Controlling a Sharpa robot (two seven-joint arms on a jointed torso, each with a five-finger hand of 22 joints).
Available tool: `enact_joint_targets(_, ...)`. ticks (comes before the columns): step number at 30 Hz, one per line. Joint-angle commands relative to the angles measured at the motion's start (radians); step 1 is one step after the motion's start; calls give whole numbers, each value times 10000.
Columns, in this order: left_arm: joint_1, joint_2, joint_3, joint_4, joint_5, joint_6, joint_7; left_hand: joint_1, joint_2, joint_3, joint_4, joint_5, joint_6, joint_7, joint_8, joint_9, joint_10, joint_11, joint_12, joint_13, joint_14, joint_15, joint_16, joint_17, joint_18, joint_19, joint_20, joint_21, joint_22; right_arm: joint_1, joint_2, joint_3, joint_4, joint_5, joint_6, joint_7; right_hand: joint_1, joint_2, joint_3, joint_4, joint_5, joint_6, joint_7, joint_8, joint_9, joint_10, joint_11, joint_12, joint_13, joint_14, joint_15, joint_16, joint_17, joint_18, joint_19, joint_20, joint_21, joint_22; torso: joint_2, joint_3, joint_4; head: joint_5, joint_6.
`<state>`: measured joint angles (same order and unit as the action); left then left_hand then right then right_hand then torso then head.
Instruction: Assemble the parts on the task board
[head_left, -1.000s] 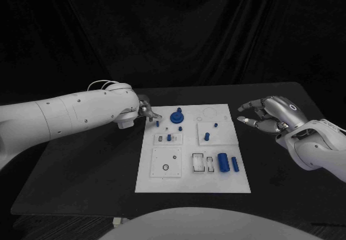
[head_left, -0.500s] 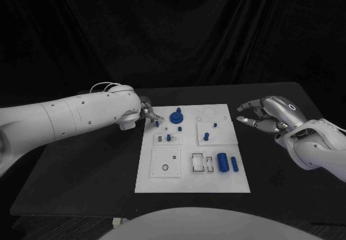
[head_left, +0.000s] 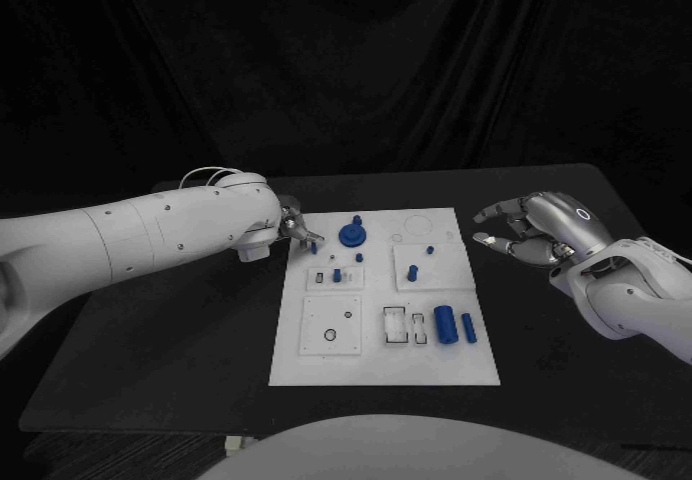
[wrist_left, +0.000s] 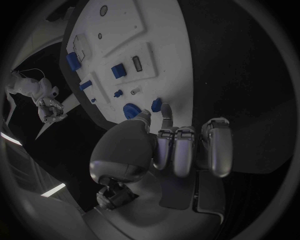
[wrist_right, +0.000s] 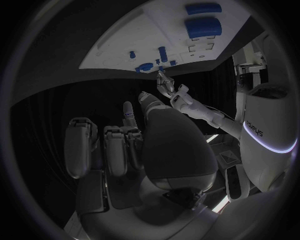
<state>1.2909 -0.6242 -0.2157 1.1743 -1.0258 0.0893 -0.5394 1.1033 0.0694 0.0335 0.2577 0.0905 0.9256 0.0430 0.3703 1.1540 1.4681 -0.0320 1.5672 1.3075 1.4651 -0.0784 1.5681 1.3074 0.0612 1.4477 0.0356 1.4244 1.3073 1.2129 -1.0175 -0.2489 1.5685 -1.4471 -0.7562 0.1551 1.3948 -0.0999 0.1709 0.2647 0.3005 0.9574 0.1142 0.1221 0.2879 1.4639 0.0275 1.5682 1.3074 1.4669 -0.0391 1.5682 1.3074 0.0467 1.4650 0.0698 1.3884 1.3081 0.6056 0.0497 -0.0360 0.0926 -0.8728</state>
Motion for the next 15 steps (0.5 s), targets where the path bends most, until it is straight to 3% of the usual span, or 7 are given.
enact_joint_targets(1, -23, 38, 8, -14, -8, 136, 158, 141, 8, 12, -94, 118, 80, 1, -85, -27, 1027, 72, 36, 2633, 1057, 78, 27, 2634, -117, -28, 62, -54, 1348, -24, -10, 7, 22, -11, 28, -132, -26, 103, 29, 50, 16, 46, 8, -9, -9, 1069, 75, 26, 2634, 1021, 63, -8, 2555, -24, 213, 48, -61, 2040, 5, 0, -1, -6, 2)
enact_joint_targets(15, -61, 83, 8, -82, -8, 198, 228, 454, 50, 136, -366, 506, 152, -17, -297, -83, 1027, 62, 36, 2633, 1057, 74, 27, 2634, -114, -33, 68, -78, 1366, -25, -7, 7, 25, -11, 31, -160, -25, 109, 33, 44, 18, 60, 7, -13, -18, 1069, 75, 26, 2634, 1018, 65, -14, 2542, -17, 200, 52, -90, 2031, -2, 7, 0, -39, 2)
